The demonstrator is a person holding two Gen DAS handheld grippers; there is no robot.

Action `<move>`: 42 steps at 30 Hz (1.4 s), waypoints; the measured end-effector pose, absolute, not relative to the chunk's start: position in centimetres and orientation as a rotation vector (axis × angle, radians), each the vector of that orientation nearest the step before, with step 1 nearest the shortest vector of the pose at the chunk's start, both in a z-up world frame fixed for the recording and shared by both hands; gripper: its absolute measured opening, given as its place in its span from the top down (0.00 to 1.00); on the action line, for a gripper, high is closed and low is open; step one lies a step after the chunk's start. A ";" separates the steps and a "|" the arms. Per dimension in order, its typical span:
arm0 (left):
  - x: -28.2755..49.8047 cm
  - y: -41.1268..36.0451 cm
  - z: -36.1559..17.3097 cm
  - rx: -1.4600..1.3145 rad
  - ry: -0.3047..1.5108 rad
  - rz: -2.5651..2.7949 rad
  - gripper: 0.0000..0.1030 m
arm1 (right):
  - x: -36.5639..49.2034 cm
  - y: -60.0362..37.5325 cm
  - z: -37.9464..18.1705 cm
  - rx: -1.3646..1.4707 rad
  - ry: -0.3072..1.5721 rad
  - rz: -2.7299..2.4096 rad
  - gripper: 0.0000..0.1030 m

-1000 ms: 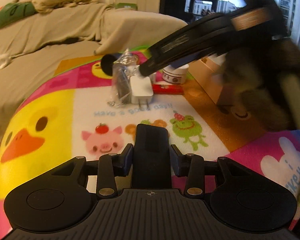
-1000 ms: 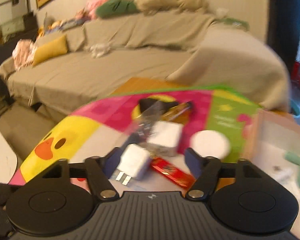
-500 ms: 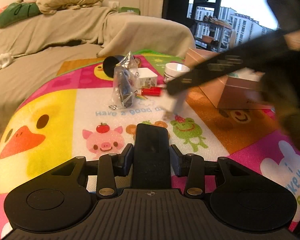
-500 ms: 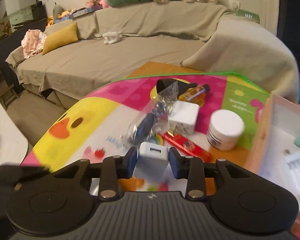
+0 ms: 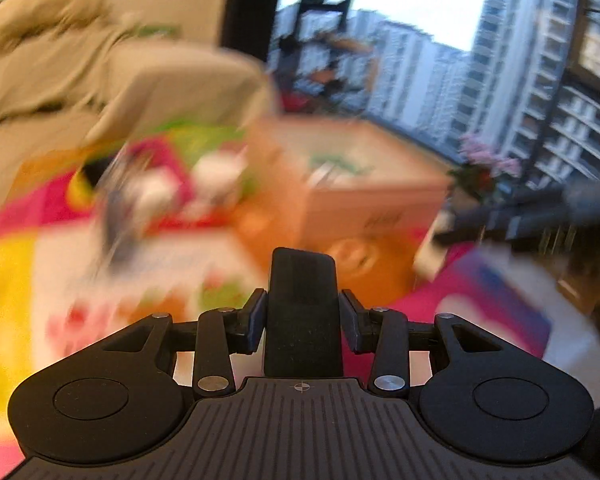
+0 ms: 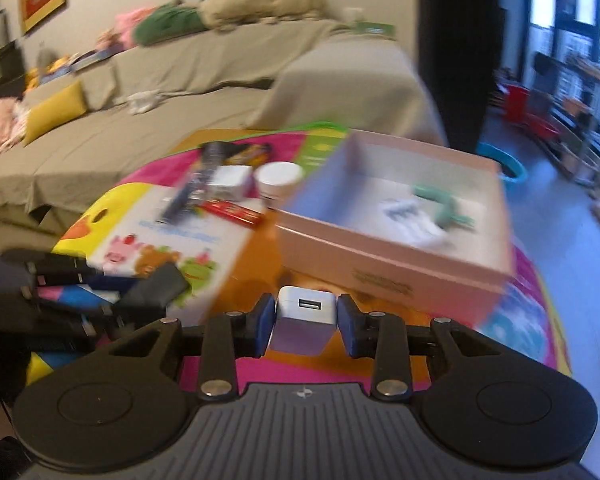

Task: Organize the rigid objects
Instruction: 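Place the black block and white plug into the pink box, releasing both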

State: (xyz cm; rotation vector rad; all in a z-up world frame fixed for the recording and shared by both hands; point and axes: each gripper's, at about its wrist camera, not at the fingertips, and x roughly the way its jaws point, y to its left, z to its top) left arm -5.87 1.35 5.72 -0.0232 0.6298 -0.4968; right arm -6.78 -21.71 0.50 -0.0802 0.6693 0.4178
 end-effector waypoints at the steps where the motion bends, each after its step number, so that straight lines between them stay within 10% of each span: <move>1: -5.2 0.6 6.9 0.004 0.593 -0.514 0.58 | -7.2 -22.4 0.4 -0.077 0.666 0.402 0.67; 15: 6.6 -4.4 12.5 -0.193 0.447 -0.425 0.58 | -9.4 -26.8 -0.9 -0.037 0.601 0.301 0.75; 20: 4.0 -1.7 9.9 -0.203 0.524 -0.387 0.58 | -9.0 -26.5 -2.7 -0.055 0.656 0.307 0.42; 29: -0.9 0.6 4.6 -0.177 0.679 -0.381 0.58 | -3.7 -26.1 -5.6 0.070 0.749 0.226 0.42; 35: -1.5 1.2 3.7 -0.184 0.699 -0.374 0.58 | -3.0 -24.0 -5.7 -0.048 0.757 0.237 0.68; 42: -1.2 2.4 2.3 -0.226 0.732 -0.326 0.58 | -4.0 -24.4 0.0 -0.016 0.622 0.338 0.69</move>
